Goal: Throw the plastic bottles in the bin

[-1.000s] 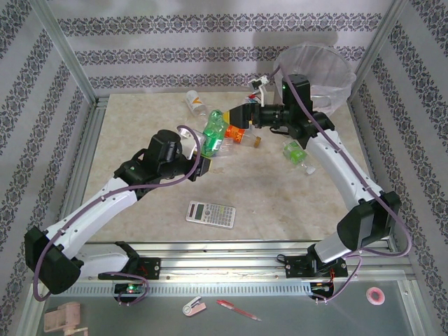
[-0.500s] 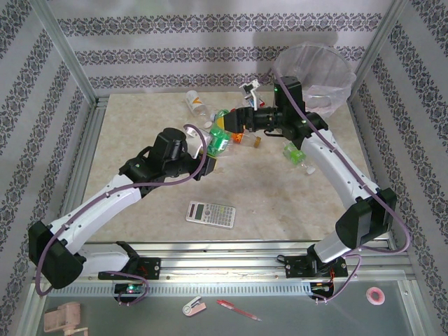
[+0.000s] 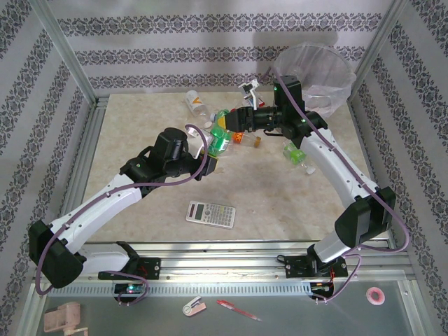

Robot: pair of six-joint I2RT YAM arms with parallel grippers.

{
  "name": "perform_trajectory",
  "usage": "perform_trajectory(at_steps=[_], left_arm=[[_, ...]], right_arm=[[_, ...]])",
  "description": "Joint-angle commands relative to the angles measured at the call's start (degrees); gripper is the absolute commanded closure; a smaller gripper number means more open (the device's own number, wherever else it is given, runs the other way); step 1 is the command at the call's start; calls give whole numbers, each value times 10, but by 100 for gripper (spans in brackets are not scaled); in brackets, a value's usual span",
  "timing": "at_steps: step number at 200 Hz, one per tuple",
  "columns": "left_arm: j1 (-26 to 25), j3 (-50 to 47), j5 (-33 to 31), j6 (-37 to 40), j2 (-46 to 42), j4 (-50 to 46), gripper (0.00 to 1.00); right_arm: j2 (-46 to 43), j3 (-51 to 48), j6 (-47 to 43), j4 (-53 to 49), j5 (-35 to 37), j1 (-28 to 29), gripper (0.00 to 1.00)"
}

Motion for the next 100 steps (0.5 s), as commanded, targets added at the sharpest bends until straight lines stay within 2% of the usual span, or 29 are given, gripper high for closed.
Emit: perform_trajectory(at_steps=[1, 14, 37, 58, 80, 83, 100], left_arm=[[-10, 5, 3, 10, -8, 30, 83], [-10, 2, 1, 7, -12, 34, 76], [-9, -6, -6, -5, -19, 43, 45], [-9, -17, -10, -16, -26, 60, 23], [-9, -29, -19, -27, -36, 79, 6], [-9, -30, -21, -28, -37, 83, 1], [-9, -41, -26, -33, -45, 101, 0]], right_arm=[[0, 20, -9, 1, -25, 8, 40], [-3, 20, -12, 1, -24, 8, 43], [-9, 21, -19, -1, -15, 7, 47], [-15, 23, -24, -2, -2, 6, 48], [-23, 27, -42, -16, 28, 4, 53], [-24, 28, -45, -20, 34, 3, 53], [-31, 35, -69, -45, 75, 0, 53]])
